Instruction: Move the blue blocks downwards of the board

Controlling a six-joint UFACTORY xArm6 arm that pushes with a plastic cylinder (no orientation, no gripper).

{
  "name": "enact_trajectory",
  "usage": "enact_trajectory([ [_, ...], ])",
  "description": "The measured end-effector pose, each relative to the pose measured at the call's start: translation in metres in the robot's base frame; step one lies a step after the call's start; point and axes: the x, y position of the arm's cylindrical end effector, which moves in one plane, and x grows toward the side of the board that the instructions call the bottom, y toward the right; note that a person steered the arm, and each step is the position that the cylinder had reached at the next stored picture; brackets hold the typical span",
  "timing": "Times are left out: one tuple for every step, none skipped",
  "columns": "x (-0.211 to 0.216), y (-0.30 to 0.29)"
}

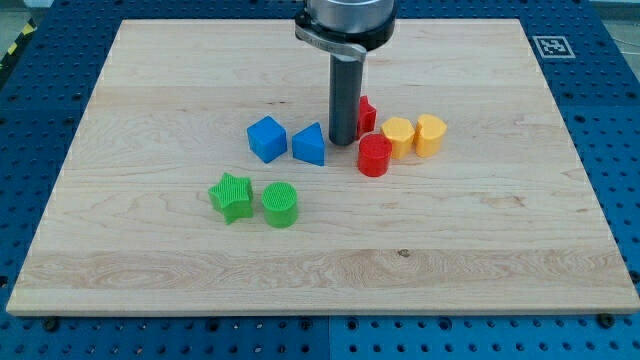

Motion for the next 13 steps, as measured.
enact_trajectory([
  [-0.019,0.000],
  [-0.017,0.000],
  [0.002,-0.009],
  [0.002,-0.010],
  [0.002,-0.010],
  [0.002,-0.019],
  [0.002,-0.028],
  [0.002,-0.032],
  [0.002,-0.034],
  [0.002,-0.053],
  [0.002,-0.073],
  [0.002,-0.073],
  [0.002,-0.041],
])
